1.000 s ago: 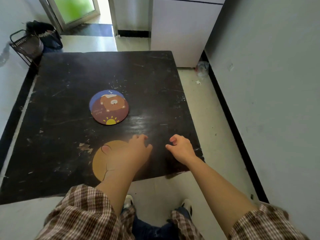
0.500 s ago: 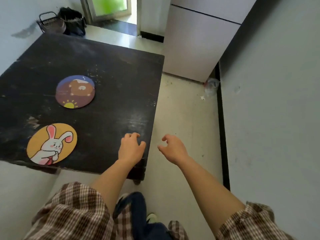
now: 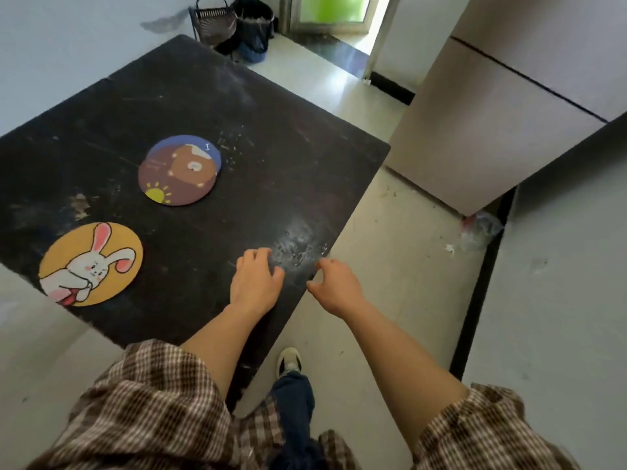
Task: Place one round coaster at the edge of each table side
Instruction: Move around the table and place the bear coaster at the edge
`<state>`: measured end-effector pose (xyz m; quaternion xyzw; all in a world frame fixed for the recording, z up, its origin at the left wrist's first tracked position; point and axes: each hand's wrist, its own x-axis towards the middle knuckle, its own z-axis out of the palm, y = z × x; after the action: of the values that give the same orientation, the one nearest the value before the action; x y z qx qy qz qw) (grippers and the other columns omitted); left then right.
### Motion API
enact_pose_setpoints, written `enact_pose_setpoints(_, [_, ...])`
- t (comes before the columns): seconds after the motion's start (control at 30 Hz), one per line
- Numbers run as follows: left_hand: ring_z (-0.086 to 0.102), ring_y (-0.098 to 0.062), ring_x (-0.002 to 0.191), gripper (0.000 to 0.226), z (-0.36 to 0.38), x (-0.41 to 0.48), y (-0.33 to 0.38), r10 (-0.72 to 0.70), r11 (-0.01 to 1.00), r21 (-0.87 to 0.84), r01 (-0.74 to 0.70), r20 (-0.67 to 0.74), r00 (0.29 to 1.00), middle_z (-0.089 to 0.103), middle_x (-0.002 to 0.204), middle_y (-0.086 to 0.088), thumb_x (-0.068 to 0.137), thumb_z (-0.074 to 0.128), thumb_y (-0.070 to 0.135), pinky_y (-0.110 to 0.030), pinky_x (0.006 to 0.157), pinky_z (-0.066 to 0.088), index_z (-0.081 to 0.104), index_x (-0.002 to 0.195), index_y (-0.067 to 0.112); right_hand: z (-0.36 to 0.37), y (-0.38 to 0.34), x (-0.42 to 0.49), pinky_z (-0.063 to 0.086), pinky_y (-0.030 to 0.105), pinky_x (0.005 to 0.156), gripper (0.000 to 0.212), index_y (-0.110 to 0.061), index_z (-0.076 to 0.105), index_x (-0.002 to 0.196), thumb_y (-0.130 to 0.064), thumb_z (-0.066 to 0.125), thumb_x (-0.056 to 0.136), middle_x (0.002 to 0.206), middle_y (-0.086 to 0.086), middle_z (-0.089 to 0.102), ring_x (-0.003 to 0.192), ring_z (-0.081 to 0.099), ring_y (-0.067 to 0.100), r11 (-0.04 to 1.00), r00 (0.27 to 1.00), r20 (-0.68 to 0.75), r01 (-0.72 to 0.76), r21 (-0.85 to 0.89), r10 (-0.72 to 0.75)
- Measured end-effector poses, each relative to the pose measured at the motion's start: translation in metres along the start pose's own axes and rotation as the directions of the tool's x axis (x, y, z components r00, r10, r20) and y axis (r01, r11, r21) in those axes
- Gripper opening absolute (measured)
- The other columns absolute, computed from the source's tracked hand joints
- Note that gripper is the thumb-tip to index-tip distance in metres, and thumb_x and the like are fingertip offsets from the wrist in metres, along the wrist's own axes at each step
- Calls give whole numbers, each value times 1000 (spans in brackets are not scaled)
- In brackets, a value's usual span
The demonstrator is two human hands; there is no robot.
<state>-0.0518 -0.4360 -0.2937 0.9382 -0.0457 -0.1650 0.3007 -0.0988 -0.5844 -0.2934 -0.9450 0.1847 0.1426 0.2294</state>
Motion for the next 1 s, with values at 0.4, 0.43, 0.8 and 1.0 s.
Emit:
enact_pose_setpoints(0.4, [37,-27,125,46,-6,76,21,-306,951,-76,299,-99,947,40,137,-9,89,51,29,-42,95,42,41,133,17,-45,-28,136,41,46,92,40,-12,53,118,-35,57,85,119,12,54,117,44,33,964,953,193,252,-86,-232])
enact_pose_setpoints(0.43, [37,-28,125,46,-7,83,22,-335,941,-92,326,-114,935,40,137,-9,89,51,29,-43,95,42,41,133,17,-47,-33,147,40,46,92,41,-12,52,120,-35,57,86,121,12,53,118,44,32,955,942,207,285,-87,-263])
enact_pose_setpoints(0.8, [36,-29,123,42,-12,151,28,-684,728,-351,589,-307,662,41,135,-13,89,52,25,-40,91,39,45,129,14,-60,-87,260,43,48,95,38,-14,51,120,-34,56,88,121,9,53,117,44,28,800,749,404,596,-67,-525])
enact_pose_setpoints(1.0, [34,-31,122,44,-28,180,13,-769,638,-423,644,-397,501,39,136,-15,88,53,25,-41,95,37,44,129,13,-46,-123,298,42,46,94,41,-14,50,123,-34,57,87,121,9,52,116,43,28,702,648,435,711,-49,-626])
